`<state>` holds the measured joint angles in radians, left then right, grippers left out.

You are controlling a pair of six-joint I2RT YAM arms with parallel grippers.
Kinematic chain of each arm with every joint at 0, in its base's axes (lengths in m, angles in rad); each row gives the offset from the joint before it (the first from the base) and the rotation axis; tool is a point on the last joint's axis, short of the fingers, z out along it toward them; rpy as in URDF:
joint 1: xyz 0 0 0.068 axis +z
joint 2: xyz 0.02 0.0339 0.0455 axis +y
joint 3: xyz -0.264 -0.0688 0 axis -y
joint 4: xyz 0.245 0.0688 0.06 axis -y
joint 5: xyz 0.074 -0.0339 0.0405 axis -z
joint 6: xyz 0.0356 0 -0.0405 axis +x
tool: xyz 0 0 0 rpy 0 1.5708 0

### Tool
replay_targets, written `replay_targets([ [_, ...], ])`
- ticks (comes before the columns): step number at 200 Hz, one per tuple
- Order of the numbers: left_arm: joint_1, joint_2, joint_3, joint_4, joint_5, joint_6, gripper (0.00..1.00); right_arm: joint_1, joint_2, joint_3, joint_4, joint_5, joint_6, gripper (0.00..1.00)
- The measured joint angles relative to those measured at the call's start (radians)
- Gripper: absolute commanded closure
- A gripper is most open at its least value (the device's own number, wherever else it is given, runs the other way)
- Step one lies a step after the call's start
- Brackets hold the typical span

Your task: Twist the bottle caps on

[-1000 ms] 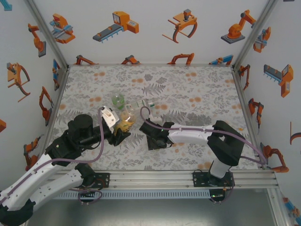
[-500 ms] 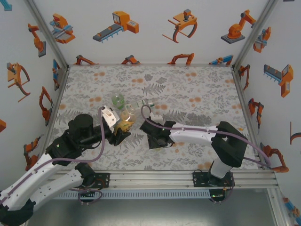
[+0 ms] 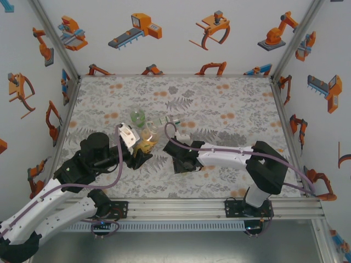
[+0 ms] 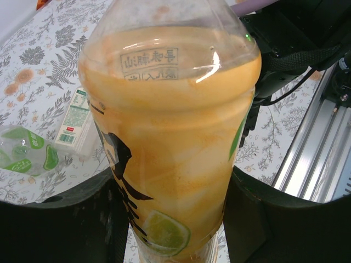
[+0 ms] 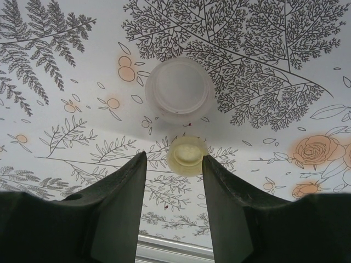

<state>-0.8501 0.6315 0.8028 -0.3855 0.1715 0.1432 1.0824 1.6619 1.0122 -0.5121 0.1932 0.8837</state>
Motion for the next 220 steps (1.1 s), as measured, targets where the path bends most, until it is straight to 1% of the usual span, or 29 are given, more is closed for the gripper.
replay_targets([
  [220, 0.000, 0.024, 0.000, 0.004, 0.000, 0.000, 1.00, -0.006, -0.002, 0.000, -0.022, 0.017, 0.001, 0.55],
])
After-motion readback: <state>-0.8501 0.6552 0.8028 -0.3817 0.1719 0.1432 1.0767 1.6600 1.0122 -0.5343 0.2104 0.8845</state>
